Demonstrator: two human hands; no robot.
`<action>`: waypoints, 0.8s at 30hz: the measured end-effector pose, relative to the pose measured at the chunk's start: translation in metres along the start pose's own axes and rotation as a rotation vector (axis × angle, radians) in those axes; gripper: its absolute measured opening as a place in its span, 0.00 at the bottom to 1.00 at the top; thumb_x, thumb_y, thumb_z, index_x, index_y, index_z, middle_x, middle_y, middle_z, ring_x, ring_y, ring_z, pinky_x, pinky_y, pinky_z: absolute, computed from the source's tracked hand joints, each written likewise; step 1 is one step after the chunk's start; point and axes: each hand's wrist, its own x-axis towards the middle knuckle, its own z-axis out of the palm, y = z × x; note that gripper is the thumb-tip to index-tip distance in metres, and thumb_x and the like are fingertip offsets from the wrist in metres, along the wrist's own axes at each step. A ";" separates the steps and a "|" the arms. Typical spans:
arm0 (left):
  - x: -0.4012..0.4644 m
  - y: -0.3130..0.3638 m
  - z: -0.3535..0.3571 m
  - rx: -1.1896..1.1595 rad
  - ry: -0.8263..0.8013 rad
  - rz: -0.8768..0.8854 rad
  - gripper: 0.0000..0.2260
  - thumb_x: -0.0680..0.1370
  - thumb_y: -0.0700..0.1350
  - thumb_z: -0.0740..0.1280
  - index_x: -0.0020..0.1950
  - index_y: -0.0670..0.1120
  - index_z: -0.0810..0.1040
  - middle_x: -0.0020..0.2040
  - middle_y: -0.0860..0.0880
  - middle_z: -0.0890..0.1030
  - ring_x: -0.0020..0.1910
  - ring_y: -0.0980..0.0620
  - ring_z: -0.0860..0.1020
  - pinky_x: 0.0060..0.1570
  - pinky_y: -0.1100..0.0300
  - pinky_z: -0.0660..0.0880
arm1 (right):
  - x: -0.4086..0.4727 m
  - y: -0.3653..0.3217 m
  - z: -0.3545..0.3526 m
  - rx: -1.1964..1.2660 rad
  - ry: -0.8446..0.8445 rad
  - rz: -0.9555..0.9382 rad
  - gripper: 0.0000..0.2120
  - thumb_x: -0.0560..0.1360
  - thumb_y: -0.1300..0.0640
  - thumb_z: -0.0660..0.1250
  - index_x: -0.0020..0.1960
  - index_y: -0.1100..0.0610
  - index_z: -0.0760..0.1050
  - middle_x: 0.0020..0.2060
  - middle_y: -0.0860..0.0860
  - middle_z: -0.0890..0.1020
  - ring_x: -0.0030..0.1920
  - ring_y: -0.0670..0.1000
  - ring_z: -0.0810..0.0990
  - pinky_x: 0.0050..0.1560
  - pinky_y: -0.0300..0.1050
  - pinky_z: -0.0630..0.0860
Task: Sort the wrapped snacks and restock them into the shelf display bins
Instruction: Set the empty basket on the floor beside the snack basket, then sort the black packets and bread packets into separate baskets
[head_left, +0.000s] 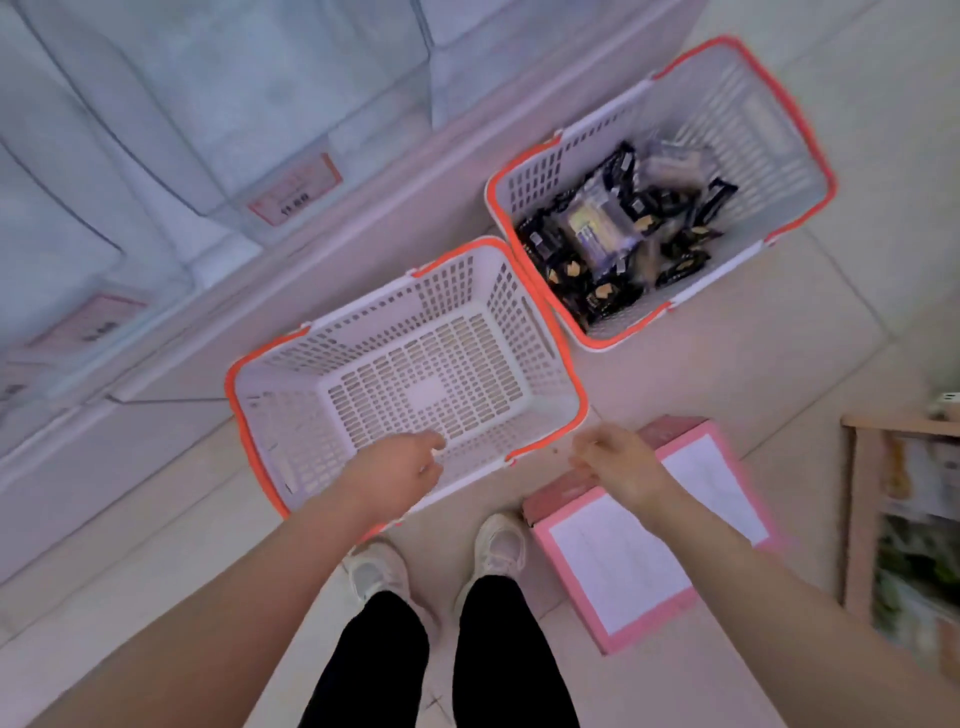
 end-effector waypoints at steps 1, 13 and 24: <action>-0.011 0.023 -0.024 -0.016 0.052 0.034 0.16 0.80 0.46 0.59 0.67 0.46 0.70 0.56 0.46 0.79 0.55 0.47 0.76 0.54 0.58 0.71 | -0.021 -0.014 -0.020 -0.025 0.017 -0.046 0.05 0.75 0.61 0.61 0.45 0.58 0.76 0.43 0.56 0.81 0.46 0.58 0.79 0.54 0.55 0.76; -0.110 0.168 -0.193 -0.201 0.404 0.416 0.13 0.78 0.44 0.61 0.63 0.49 0.75 0.47 0.52 0.79 0.42 0.53 0.75 0.46 0.59 0.72 | -0.184 -0.122 -0.139 -0.123 0.252 -0.258 0.07 0.77 0.60 0.63 0.54 0.58 0.76 0.47 0.55 0.82 0.50 0.56 0.80 0.56 0.51 0.75; -0.075 0.115 -0.219 0.072 0.122 0.307 0.14 0.80 0.48 0.57 0.65 0.50 0.72 0.56 0.51 0.79 0.53 0.51 0.76 0.55 0.56 0.72 | -0.140 -0.206 -0.122 -0.319 0.150 -0.277 0.04 0.79 0.57 0.59 0.50 0.52 0.72 0.41 0.45 0.76 0.45 0.48 0.76 0.47 0.40 0.72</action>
